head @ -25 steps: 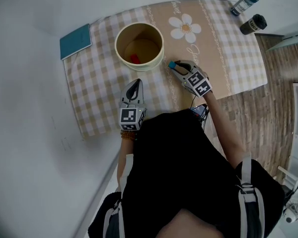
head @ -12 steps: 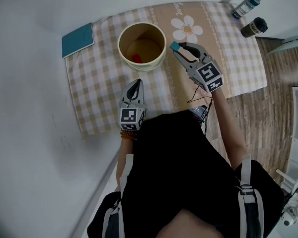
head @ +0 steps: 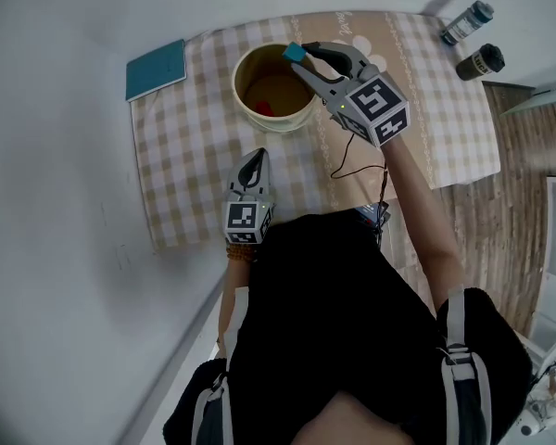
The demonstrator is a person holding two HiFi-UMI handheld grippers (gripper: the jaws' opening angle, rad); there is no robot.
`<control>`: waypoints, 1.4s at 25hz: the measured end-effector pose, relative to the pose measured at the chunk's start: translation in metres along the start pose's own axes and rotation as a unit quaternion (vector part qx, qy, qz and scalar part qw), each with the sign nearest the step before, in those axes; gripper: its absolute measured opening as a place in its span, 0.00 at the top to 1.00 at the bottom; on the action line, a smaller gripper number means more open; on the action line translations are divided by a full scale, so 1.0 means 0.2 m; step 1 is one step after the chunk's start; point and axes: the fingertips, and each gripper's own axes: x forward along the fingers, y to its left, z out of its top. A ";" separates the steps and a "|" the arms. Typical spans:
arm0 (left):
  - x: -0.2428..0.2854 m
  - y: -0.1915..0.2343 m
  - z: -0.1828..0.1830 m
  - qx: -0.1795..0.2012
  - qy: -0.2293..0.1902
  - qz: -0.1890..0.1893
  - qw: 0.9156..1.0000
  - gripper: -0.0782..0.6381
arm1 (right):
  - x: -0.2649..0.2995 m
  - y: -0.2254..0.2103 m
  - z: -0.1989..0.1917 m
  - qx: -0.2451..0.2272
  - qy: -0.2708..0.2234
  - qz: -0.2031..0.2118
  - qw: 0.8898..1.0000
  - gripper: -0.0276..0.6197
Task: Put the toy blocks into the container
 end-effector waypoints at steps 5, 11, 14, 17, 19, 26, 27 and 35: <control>-0.04 0.05 0.00 -0.008 -0.005 0.018 1.000 0.90 | 0.09 0.09 -0.04 -0.012 0.016 0.019 1.000 0.75; -0.05 0.07 0.00 -0.009 -0.008 0.023 1.000 0.90 | 0.10 0.09 -0.08 -0.002 0.024 0.023 0.999 0.75; -0.04 0.07 -0.01 -0.009 -0.007 0.022 1.000 0.90 | 0.11 0.08 -0.09 0.000 0.027 0.022 0.999 0.75; -0.04 0.06 0.00 -0.006 -0.005 0.017 1.000 0.90 | 0.10 0.08 -0.11 -0.002 0.031 0.021 0.999 0.74; -0.04 0.05 0.00 -0.006 -0.005 0.016 1.000 0.90 | 0.10 0.08 -0.11 -0.001 0.032 0.020 0.999 0.75; -0.04 0.06 -0.02 -0.004 0.003 0.011 1.000 0.90 | 0.12 0.10 -0.16 -0.009 0.041 0.022 0.999 0.74; -0.04 0.05 -0.03 -0.005 0.006 0.010 1.000 0.90 | 0.11 0.10 -0.18 -0.009 0.042 0.023 0.999 0.74; -0.02 0.04 -0.04 0.000 0.011 0.005 1.000 0.90 | 0.08 0.07 -0.20 0.003 0.031 0.019 0.999 0.74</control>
